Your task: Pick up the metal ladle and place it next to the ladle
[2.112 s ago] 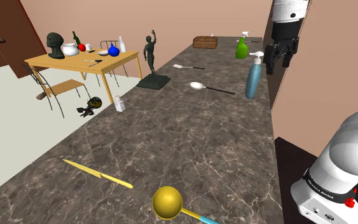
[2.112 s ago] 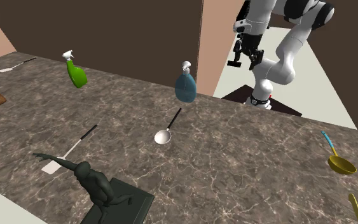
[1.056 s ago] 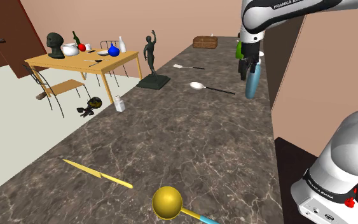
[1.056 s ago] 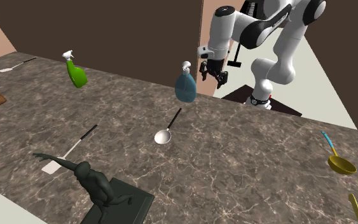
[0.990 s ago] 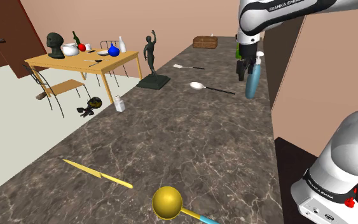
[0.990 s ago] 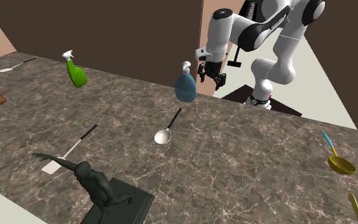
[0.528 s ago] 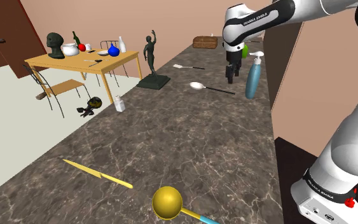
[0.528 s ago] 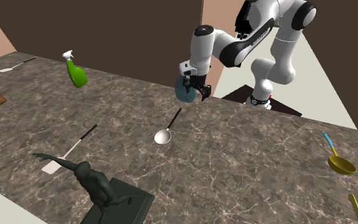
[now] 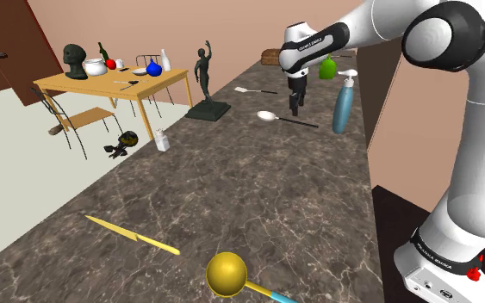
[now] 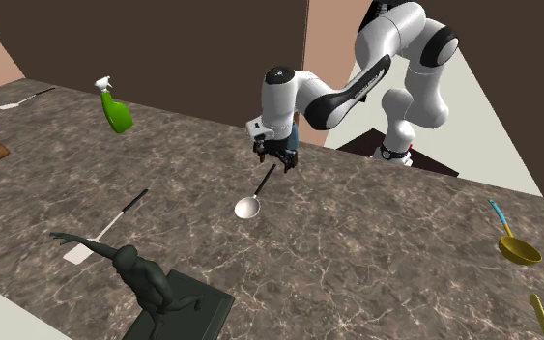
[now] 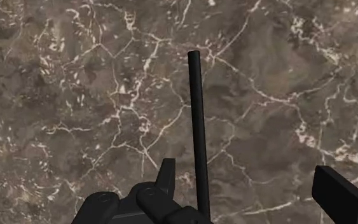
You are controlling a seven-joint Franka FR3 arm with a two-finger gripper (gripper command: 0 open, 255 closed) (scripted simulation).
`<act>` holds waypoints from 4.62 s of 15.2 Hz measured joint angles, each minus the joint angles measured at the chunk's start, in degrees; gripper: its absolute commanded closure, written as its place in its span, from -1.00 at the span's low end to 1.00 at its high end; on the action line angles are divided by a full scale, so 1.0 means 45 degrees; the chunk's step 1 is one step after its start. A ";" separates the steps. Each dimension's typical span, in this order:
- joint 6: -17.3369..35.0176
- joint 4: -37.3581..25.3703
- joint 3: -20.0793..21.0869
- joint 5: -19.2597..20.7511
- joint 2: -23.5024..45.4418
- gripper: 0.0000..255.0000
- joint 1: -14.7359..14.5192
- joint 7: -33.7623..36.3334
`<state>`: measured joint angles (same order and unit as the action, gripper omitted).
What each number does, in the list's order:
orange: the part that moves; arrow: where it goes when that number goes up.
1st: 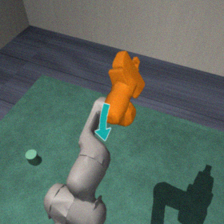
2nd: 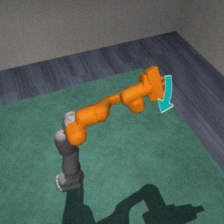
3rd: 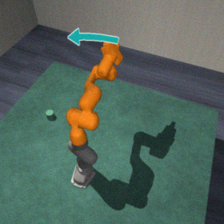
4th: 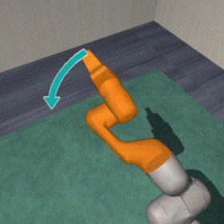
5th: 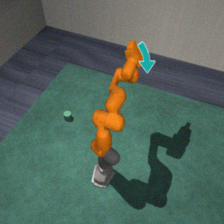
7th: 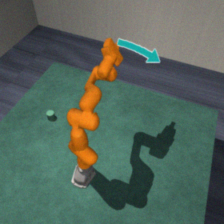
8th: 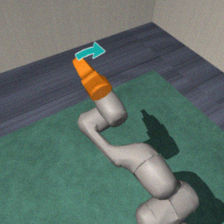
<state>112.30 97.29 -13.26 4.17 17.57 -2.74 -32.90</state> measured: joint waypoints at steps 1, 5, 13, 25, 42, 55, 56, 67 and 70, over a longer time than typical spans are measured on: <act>0.0089 -0.0433 0.0057 -0.0073 0.0499 -1.00 0.0047 -0.0212; 0.0099 -0.2316 0.0281 -0.0282 0.2311 -1.00 0.0276 -0.1030; 0.0997 -0.2184 0.0348 -0.0364 0.3058 -1.00 0.0399 -0.1178; 0.1086 -0.2177 0.0363 -0.0380 0.3102 1.00 0.0403 -0.1184; -0.0514 -0.3232 0.0294 -0.0327 0.2565 1.00 0.0413 -0.1336; -0.2336 -0.4562 0.0268 -0.0270 0.2073 1.00 0.0336 -0.1395; -0.2291 -0.4162 0.0294 -0.0198 0.1741 1.00 0.0165 -0.1215; -0.1697 -0.0883 0.1119 0.0376 -0.0618 1.00 -0.1996 0.1771; -0.1611 -0.0326 0.1401 0.0451 -0.0997 1.00 -0.2486 0.2559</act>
<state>105.06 95.83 -6.95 6.20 13.08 -13.93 -21.39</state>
